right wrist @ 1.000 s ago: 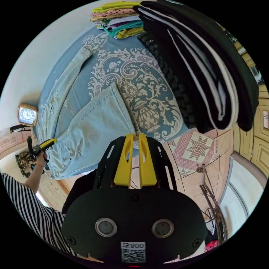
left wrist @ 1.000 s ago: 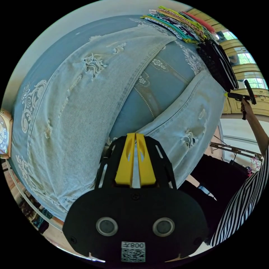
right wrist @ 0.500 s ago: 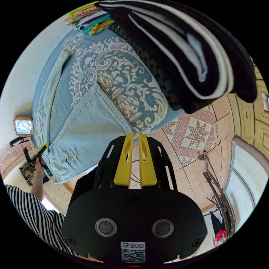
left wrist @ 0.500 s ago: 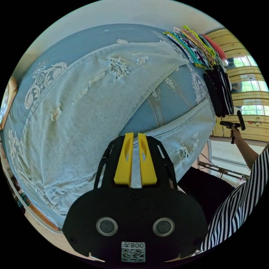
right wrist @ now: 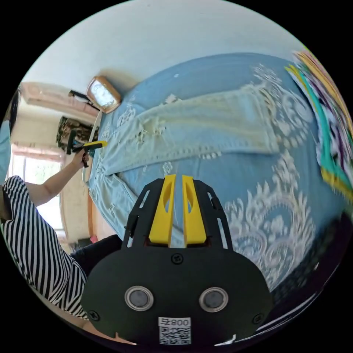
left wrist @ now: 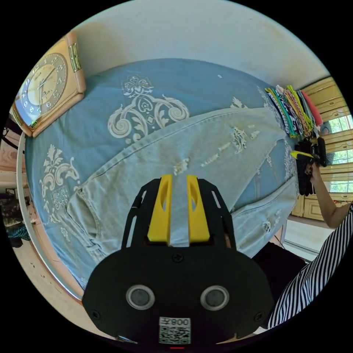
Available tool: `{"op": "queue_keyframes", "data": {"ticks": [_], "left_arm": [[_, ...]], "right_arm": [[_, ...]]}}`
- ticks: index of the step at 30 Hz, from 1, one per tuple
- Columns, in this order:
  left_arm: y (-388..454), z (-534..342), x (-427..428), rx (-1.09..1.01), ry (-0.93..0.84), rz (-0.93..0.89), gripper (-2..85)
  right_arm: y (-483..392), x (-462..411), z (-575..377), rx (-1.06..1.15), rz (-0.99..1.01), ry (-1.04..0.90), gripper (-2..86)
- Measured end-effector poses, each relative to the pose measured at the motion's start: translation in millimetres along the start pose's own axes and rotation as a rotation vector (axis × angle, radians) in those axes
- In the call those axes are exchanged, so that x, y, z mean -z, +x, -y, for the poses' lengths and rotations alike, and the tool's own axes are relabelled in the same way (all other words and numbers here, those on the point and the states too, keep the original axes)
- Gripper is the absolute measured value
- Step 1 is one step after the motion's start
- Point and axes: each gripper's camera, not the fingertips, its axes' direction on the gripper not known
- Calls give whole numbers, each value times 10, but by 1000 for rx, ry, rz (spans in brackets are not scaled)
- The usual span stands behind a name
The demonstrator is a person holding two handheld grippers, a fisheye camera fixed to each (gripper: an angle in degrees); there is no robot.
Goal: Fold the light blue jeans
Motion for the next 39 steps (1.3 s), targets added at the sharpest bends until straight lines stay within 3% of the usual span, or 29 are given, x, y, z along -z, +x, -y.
{"op": "queue_keyframes", "data": {"ticks": [13,20,27,39], "left_arm": [[-695,744,-70,-169,-276,309,100],[-871,840,-63,-252,-317,206,106],[-943,789,33,-282,-310,190,105],[-913,534,225,-318,-357,219,81]], "right_arm": [[-932,-1089,2198,487,-153,-178,74],[-1204,-1774,2874,565,-199,-272,92],[-1430,-2513,3287,638,-302,-397,106],[-1715,-3294,3717,666,-304,-528,96]]}}
